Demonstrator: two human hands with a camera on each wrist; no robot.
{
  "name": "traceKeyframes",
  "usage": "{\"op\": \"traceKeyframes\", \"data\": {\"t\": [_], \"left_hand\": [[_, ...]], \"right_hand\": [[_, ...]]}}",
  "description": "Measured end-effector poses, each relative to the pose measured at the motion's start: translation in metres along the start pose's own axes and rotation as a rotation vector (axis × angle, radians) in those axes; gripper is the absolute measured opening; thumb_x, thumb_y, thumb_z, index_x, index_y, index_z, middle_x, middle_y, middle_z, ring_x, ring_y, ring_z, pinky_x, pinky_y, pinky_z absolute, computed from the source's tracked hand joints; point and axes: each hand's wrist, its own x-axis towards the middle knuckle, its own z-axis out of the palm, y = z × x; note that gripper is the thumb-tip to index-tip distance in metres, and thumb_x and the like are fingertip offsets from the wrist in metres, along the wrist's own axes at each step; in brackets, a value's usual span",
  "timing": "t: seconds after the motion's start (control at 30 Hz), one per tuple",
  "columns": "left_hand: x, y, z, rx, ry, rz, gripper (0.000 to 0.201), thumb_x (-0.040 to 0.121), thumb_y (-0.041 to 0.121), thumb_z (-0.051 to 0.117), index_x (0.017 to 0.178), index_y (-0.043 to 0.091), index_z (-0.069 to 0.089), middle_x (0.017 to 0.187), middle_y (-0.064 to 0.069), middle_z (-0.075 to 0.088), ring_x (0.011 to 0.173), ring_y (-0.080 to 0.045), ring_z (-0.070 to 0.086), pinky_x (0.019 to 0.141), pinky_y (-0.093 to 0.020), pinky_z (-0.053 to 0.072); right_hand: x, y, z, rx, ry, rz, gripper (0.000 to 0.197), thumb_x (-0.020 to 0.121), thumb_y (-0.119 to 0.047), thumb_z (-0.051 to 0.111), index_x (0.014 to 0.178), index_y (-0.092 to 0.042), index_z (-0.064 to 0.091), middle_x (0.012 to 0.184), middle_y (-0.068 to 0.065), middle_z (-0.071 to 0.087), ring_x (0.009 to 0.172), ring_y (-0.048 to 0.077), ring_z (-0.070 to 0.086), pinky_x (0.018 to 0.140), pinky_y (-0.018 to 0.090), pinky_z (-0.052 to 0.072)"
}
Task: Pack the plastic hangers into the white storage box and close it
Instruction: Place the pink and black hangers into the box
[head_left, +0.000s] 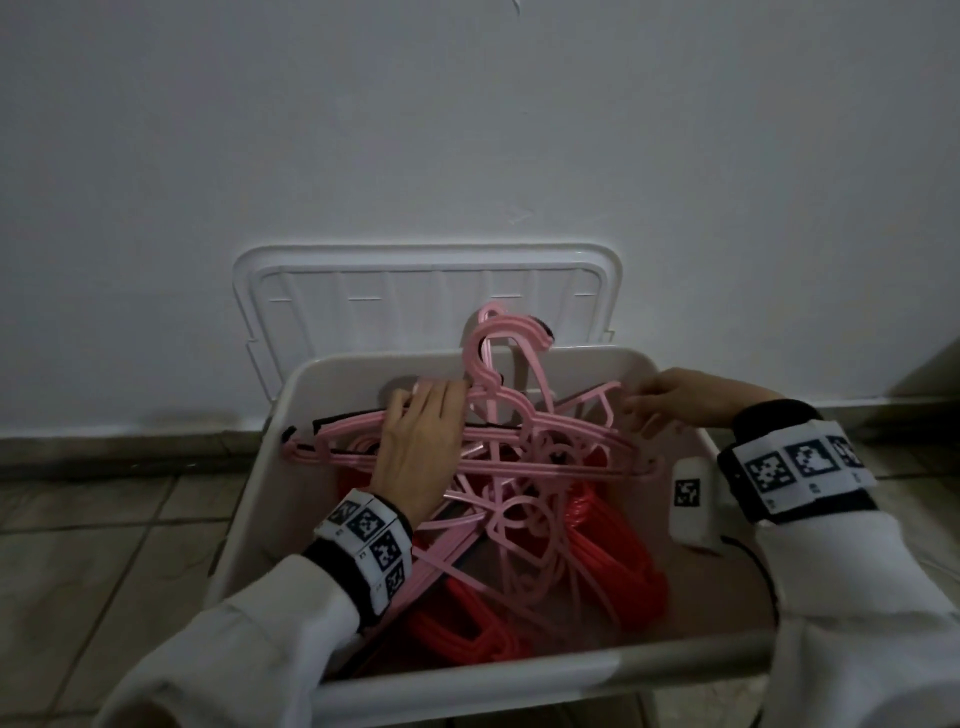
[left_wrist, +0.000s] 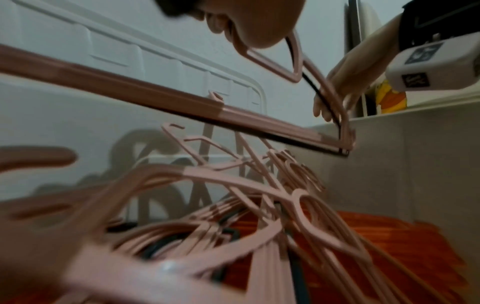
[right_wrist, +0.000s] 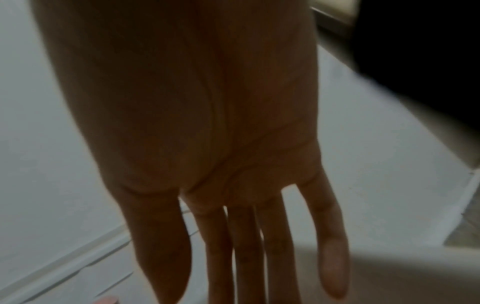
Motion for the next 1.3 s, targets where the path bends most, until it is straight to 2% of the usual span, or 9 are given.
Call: {"op": "traceKeyframes", "data": {"t": [0.13,0.27,0.43,0.5,0.77,0.9,1.03,1.17,1.3], "left_hand": [[0.015,0.015,0.000,0.041,-0.174,-0.147,0.024,0.076,-0.005,0.057,0.096,0.008,0.057,0.081,-0.008,0.065,0.072,-0.026,0.061,0.069,-0.036,0.047],[0.020,0.018,0.001,0.059,-0.377,-0.288,0.025,0.087,-0.002,0.041,0.105,0.010,0.054,0.099,-0.009,0.065,0.095,-0.029,0.059,0.082,-0.037,0.038],[0.015,0.004,0.005,0.017,-0.317,-0.261,0.019,0.100,0.013,0.035,0.105,0.012,0.053,0.099,-0.007,0.064,0.088,-0.026,0.058,0.069,-0.029,0.032],[0.014,0.002,0.007,-0.017,-0.326,-0.256,0.020,0.100,0.016,0.037,0.102,0.009,0.056,0.096,-0.010,0.064,0.083,-0.027,0.059,0.066,-0.028,0.029],[0.016,-0.004,0.009,-0.058,-0.301,-0.276,0.020,0.098,0.019,0.042,0.100,0.011,0.060,0.085,-0.009,0.066,0.075,-0.027,0.062,0.061,-0.029,0.033],[0.019,-0.001,0.004,-0.065,-0.046,-0.294,0.001,0.085,0.012,0.063,0.084,0.011,0.064,0.060,-0.002,0.063,0.050,-0.021,0.058,0.051,-0.021,0.034],[0.021,0.000,0.002,-0.109,0.119,-0.274,0.024,0.088,0.016,0.042,0.092,0.010,0.064,0.066,0.000,0.065,0.054,-0.018,0.059,0.054,-0.021,0.040],[0.025,0.000,-0.007,-0.162,0.195,-0.366,0.024,0.088,0.014,0.040,0.095,0.006,0.062,0.064,-0.004,0.064,0.054,-0.023,0.059,0.054,-0.024,0.038],[0.026,-0.002,-0.008,-0.226,0.231,-0.419,0.023,0.092,0.015,0.041,0.097,0.004,0.061,0.068,-0.008,0.066,0.059,-0.026,0.060,0.057,-0.025,0.040]], "right_hand": [[0.004,-0.002,0.008,-0.073,-0.035,0.015,0.020,0.096,-0.010,0.046,0.100,0.000,0.062,0.103,0.017,0.063,0.063,0.007,0.053,0.046,0.011,0.039],[0.015,-0.004,0.032,-0.270,-0.131,0.086,0.018,0.090,-0.013,0.056,0.095,0.000,0.068,0.095,0.013,0.067,0.062,0.011,0.055,0.060,0.019,0.045],[0.022,-0.017,0.090,-0.453,-0.356,0.085,0.040,0.092,-0.021,0.054,0.128,-0.003,0.052,0.130,0.018,0.055,0.118,0.029,0.053,0.093,0.035,0.044],[0.025,-0.016,0.109,-0.482,-0.350,0.085,0.047,0.092,-0.030,0.053,0.132,-0.006,0.047,0.134,0.015,0.052,0.124,0.029,0.049,0.101,0.034,0.039],[0.038,-0.015,0.124,-0.497,-0.140,0.092,0.046,0.092,-0.038,0.051,0.128,-0.010,0.052,0.131,0.013,0.054,0.118,0.027,0.053,0.097,0.033,0.041],[0.034,-0.023,0.126,-0.635,-0.045,0.037,0.036,0.097,-0.026,0.043,0.131,-0.015,0.048,0.131,0.012,0.053,0.120,0.029,0.052,0.095,0.039,0.043],[0.028,-0.029,0.114,-0.633,-0.043,-0.029,0.034,0.099,-0.023,0.038,0.123,-0.006,0.053,0.126,0.017,0.055,0.114,0.031,0.054,0.090,0.036,0.043],[0.018,-0.029,0.089,-0.413,-0.021,-0.177,0.025,0.098,-0.024,0.044,0.096,-0.006,0.060,0.103,0.020,0.062,0.096,0.030,0.058,0.069,0.025,0.032],[0.008,-0.030,0.078,-0.376,-0.079,-0.234,0.029,0.098,-0.023,0.045,0.071,-0.015,0.049,0.069,-0.004,0.047,0.072,0.016,0.047,0.062,0.022,0.030]]}}
